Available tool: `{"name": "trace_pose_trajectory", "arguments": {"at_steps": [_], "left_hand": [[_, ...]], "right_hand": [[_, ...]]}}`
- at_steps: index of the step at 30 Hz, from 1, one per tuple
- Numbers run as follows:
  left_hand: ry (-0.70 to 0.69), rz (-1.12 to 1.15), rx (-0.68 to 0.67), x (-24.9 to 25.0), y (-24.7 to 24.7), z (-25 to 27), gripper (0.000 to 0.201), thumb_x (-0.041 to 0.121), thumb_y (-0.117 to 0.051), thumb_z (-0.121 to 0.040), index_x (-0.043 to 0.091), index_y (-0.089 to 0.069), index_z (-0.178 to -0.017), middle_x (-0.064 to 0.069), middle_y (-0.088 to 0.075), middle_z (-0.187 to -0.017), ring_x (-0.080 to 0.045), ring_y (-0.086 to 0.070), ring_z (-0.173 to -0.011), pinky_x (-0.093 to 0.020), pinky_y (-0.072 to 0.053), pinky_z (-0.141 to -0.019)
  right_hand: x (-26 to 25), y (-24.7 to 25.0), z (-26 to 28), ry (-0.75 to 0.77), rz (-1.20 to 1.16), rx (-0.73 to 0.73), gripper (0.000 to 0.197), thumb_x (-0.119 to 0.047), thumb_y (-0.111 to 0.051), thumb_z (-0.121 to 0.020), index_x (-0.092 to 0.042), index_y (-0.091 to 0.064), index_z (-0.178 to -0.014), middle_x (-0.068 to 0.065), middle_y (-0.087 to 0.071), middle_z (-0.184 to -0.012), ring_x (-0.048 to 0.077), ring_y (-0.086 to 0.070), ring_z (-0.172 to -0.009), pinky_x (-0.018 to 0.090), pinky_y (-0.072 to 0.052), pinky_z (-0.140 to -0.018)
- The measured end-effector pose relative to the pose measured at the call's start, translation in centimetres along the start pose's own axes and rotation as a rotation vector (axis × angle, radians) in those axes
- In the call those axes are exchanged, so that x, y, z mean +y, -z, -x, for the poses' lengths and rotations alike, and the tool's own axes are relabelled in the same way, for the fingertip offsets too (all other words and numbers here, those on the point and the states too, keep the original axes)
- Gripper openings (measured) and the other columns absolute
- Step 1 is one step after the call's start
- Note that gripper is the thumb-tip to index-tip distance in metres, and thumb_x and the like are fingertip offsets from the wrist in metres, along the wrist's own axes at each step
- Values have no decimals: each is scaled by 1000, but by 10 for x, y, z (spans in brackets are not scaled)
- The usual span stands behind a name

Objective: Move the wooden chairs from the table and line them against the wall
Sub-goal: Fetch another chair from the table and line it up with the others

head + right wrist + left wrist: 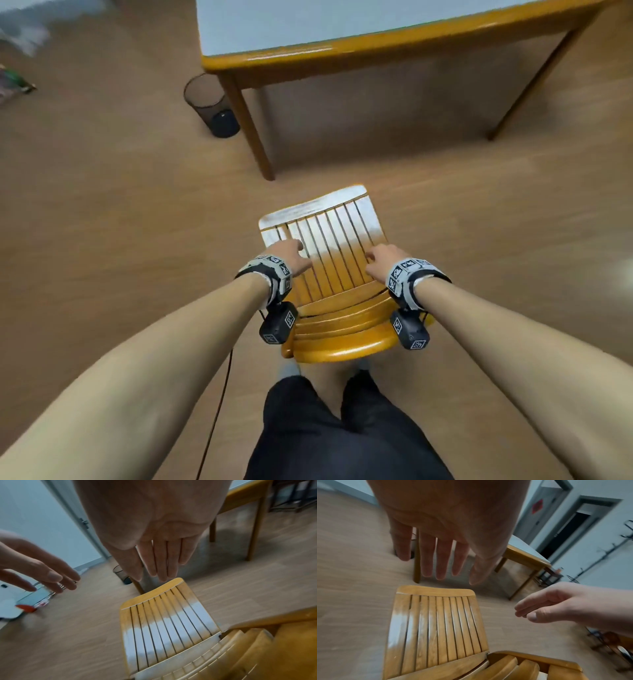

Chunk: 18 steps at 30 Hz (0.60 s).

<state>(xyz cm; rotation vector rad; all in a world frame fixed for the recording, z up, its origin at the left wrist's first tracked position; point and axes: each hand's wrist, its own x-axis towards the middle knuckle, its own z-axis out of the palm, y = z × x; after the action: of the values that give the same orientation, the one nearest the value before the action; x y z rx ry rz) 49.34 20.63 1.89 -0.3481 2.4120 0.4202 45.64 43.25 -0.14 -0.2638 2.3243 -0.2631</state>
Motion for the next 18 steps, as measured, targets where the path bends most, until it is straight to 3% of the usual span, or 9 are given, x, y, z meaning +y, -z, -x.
{"name": "trace_pose_trajectory", "arguments": {"at_steps": [5, 9, 13, 16, 18], "left_hand": [[138, 149, 52, -20, -44, 54, 53, 32, -58, -89, 15, -52, -139, -8, -60, -133, -26, -59, -114, -32, -48, -87], [203, 224, 39, -20, -102, 87, 56, 34, -61, -88, 17, -51, -141, -9, -59, -134, -27, -60, -114, -33, -49, -87], [177, 208, 21, -9, -170, 100, 58, 29, -61, -86, 23, -50, -143, -6, -57, -138, -27, -56, -121, -36, -47, -96], [123, 117, 77, -2, -210, 101, 52, 25, -59, -79, 35, -58, -131, 1, -62, -127, -24, -55, -120, -43, -38, -104], [126, 63, 158, 1, -230, 99, 55, 24, -60, -77, 34, -57, -132, 4, -59, -128, -21, -49, -124, -47, -30, -106]], "right_hand": [[-7, -15, 11, 122, 104, -43, 48, -23, -54, -93, -16, -56, -140, 9, -61, -135, 27, -63, -112, 36, -55, -91], [5, -38, 27, 181, 180, -54, 49, -22, -55, -95, -13, -53, -143, 7, -57, -141, 26, -58, -123, 36, -49, -97], [35, -67, 38, 214, 235, -85, 54, -24, -57, -93, -17, -51, -146, 6, -56, -143, 24, -58, -124, 35, -50, -100], [62, -89, 47, 240, 245, -91, 55, -36, -57, -93, -18, -53, -144, 5, -56, -143, 25, -57, -125, 36, -47, -103], [81, -105, 52, 269, 185, -106, 61, -49, -59, -92, -20, -53, -145, 2, -56, -144, 24, -55, -128, 36, -45, -105]]}}
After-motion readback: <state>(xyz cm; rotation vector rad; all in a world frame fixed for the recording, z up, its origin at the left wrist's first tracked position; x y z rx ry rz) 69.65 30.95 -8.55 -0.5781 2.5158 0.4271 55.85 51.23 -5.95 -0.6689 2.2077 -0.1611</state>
